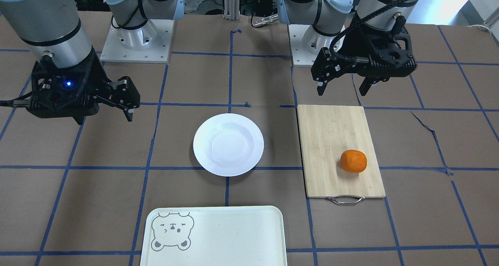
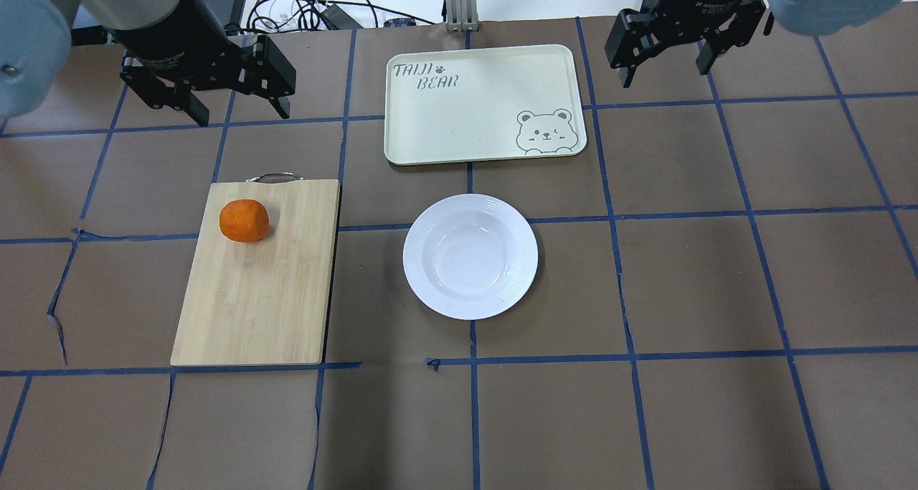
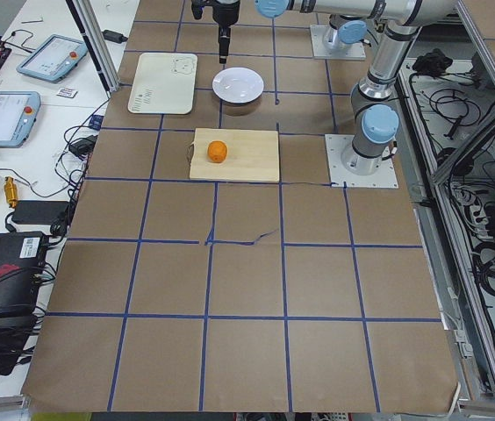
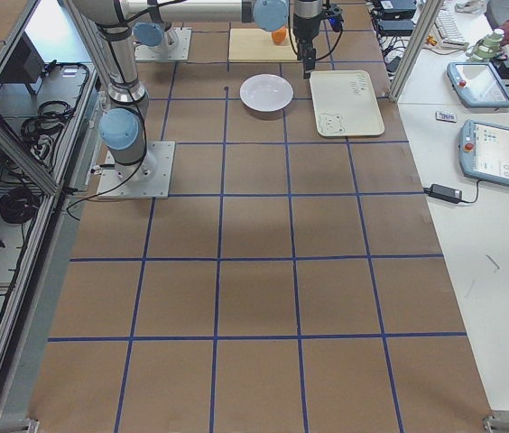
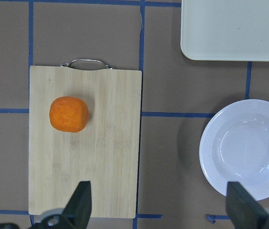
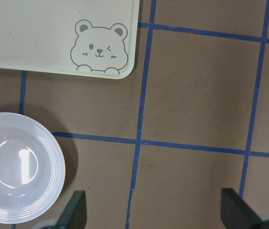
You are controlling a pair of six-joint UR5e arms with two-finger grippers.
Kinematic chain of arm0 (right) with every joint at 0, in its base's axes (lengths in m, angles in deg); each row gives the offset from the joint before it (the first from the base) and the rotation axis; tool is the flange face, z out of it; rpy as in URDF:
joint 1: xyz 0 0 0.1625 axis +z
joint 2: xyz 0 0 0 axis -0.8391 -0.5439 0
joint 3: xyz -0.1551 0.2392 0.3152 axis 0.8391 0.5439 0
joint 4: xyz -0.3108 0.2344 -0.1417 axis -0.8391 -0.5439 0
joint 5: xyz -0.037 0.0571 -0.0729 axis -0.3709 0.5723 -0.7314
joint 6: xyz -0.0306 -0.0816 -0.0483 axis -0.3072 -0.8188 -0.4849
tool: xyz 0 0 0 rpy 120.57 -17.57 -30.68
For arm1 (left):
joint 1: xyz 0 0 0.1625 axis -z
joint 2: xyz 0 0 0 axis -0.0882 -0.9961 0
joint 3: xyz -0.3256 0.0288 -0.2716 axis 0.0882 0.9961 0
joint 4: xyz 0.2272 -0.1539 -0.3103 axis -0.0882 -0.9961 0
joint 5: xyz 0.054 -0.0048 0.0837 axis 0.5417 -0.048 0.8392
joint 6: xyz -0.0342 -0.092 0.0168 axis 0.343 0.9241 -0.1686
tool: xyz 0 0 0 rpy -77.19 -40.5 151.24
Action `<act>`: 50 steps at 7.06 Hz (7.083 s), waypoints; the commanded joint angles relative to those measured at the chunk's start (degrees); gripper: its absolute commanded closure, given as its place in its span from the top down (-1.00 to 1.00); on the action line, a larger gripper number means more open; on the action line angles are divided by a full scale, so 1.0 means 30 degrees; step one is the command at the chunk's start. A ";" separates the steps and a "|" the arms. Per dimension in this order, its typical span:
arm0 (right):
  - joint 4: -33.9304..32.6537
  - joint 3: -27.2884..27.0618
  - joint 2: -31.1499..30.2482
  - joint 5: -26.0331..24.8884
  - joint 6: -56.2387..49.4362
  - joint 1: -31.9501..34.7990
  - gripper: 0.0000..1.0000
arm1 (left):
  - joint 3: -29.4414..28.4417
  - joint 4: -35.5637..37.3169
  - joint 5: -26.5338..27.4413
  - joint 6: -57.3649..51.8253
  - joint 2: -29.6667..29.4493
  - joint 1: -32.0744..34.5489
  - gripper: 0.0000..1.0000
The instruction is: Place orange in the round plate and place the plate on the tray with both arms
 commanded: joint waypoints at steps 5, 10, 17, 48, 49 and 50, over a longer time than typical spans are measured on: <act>0.0119 0.0858 0.0126 0.1117 0.0005 0.0044 1.00 | 0.0000 -0.0001 -0.0019 -0.0116 0.0002 0.0000 1.00; 0.0354 0.0828 -0.0079 0.0884 0.0034 0.0044 1.00 | 0.0842 0.0260 0.0302 -0.0059 -0.1952 -0.0410 1.00; 0.0907 0.0653 -0.0343 0.0826 0.0034 0.0044 1.00 | 0.3428 0.5566 0.3320 -0.5352 -0.7347 -0.2608 1.00; -0.4601 -0.7527 0.0623 1.0629 0.0825 -0.1157 1.00 | 0.0588 0.3482 -0.1191 0.4076 -0.1940 0.3050 1.00; -0.8223 -1.0334 0.0623 1.1336 0.0970 -0.1157 1.00 | 0.0499 0.4646 -0.1191 0.3347 -0.1671 0.3047 1.00; -1.0289 -1.2393 0.0710 1.2561 0.1030 -0.1186 1.00 | 0.0643 0.4744 -0.1017 0.3369 -0.1610 0.3076 1.00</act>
